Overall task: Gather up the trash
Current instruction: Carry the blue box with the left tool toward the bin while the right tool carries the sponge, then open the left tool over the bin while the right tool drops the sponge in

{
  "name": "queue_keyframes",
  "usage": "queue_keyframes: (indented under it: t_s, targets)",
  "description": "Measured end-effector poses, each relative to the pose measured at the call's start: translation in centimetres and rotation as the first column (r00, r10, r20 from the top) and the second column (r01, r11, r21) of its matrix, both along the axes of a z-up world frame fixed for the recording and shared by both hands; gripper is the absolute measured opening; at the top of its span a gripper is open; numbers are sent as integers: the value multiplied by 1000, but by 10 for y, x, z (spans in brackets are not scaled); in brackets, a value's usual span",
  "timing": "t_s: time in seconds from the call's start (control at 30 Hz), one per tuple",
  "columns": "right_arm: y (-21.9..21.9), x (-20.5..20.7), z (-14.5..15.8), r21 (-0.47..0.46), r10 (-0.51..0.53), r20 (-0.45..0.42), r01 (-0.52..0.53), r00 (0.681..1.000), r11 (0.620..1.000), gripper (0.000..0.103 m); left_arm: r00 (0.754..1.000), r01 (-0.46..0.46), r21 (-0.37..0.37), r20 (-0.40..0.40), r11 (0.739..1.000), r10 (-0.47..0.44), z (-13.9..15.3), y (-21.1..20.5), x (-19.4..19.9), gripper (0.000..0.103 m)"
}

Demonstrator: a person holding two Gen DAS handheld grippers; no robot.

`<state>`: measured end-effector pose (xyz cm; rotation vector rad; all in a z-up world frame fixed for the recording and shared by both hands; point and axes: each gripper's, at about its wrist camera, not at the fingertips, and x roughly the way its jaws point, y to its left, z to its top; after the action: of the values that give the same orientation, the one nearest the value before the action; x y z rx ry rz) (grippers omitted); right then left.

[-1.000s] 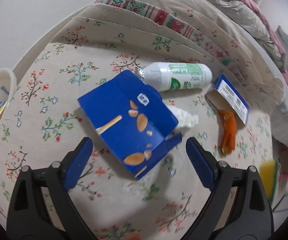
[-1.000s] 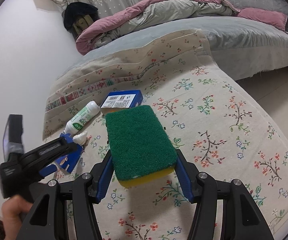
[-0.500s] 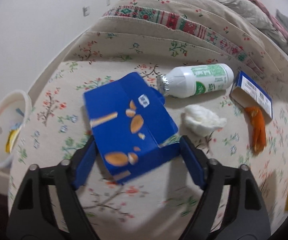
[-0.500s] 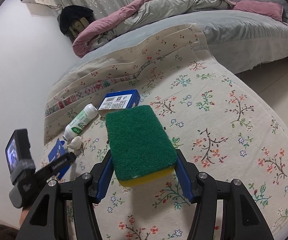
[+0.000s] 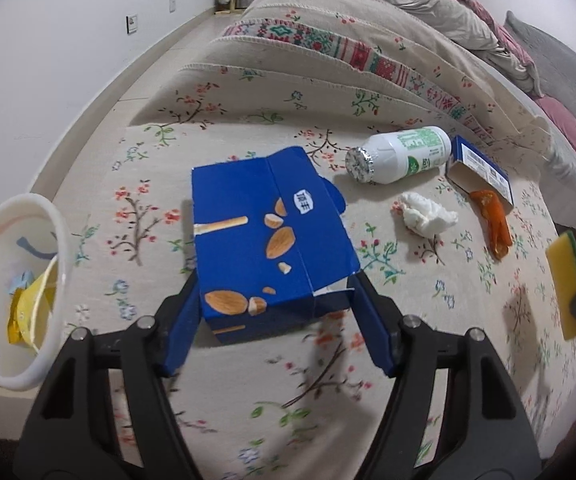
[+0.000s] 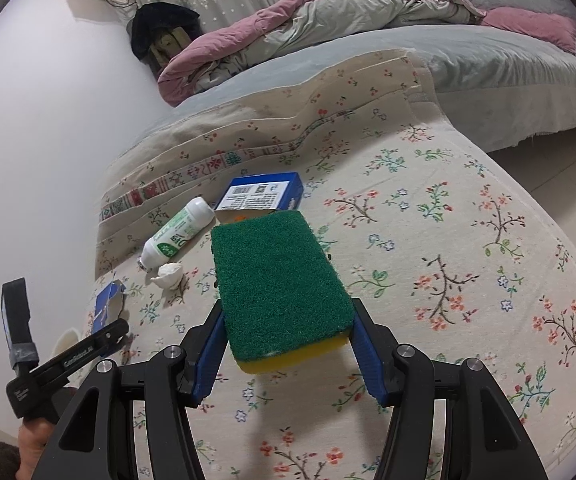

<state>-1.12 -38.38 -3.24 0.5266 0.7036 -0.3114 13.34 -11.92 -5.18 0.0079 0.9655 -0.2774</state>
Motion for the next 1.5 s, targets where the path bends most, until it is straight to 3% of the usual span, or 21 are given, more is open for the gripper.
queue_keyframes:
  t_s: [0.33,0.37,0.43,0.93,1.17,1.5]
  targets:
    - [37,25,7,-13,79,8,-79,997,997,59,1000,11,-40,3,999,-11,12,42,-5,68]
    - [41,28,8,-13,88,9,-88,996,996,59,1000,10,-46,6,999,-10,13,47,-7,56]
    - [52,35,8,-18,110,8,-110,994,994,59,1000,16,-59,-5,998,-16,12,51,-7,50]
    - [113,73,11,-60,221,-16,-221,975,973,59,1000,14,-132,-1,991,-14,15,107,-21,49]
    - [140,87,11,-64,271,-19,-272,962,960,59,999,-45,-163,10,986,47,21,141,-22,49]
    - [181,105,9,-72,347,-26,-348,937,935,59,982,-181,-125,37,975,187,20,201,-21,49]
